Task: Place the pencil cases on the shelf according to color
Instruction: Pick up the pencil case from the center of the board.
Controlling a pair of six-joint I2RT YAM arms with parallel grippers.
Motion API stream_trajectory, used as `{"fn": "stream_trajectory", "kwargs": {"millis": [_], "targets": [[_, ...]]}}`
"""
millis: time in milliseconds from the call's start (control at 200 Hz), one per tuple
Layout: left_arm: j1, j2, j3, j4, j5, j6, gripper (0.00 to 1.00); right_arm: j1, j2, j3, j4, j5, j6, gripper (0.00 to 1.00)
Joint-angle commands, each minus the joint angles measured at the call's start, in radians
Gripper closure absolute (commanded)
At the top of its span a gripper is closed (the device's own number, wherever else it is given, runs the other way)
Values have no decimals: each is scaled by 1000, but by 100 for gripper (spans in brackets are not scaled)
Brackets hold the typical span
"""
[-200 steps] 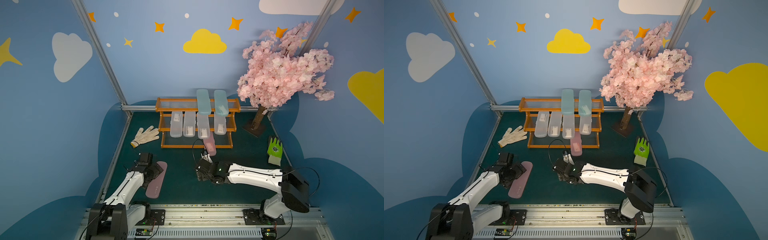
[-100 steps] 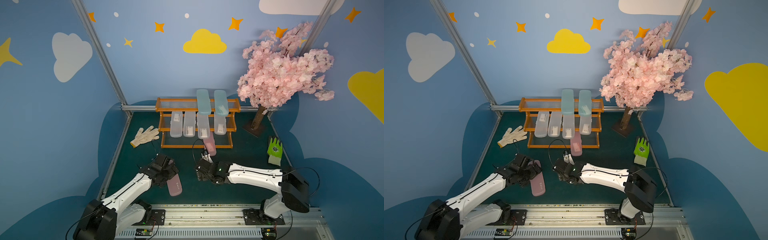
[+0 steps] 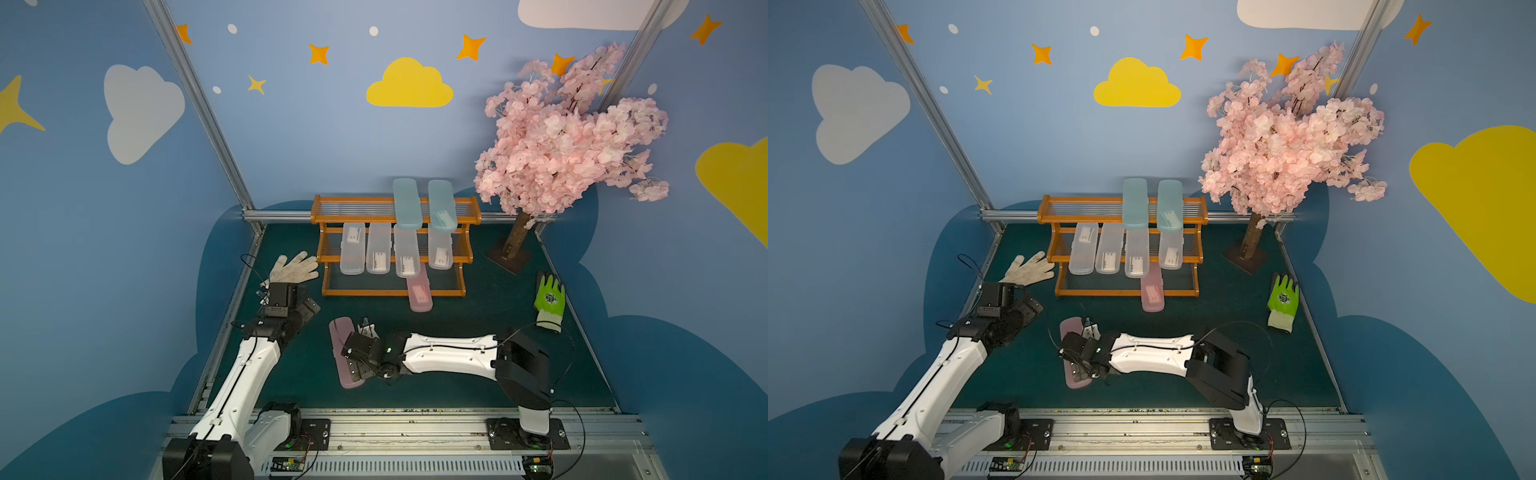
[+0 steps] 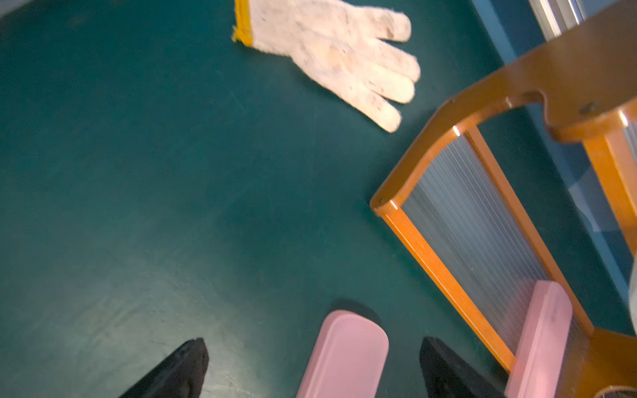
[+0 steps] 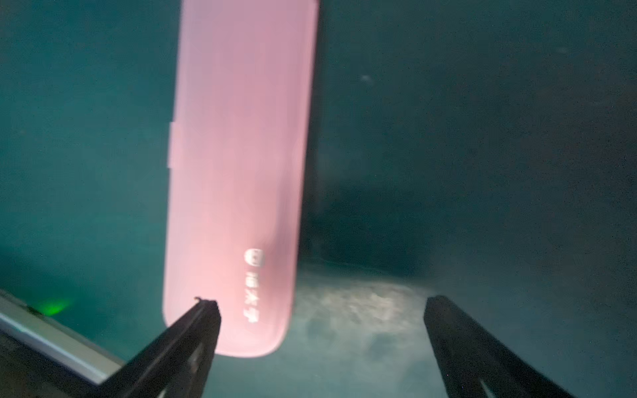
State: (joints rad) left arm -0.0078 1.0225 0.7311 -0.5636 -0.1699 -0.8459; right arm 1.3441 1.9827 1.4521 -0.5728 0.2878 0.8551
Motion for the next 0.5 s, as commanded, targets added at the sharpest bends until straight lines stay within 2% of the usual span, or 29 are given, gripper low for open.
{"fn": "stream_trajectory", "kwargs": {"millis": [0, 340, 496], "targets": [[58, 9, 15, -33, 40, 74, 0, 11, 50, 98, -112, -54, 15, 2], [152, -28, 1, -20, 94, 89, 0, -3, 195, 258, -191, -166, -17, 1], [169, -42, 2, -13, 120, 79, 0, -8, 257, 339, -244, -190, -31, 1]]}}
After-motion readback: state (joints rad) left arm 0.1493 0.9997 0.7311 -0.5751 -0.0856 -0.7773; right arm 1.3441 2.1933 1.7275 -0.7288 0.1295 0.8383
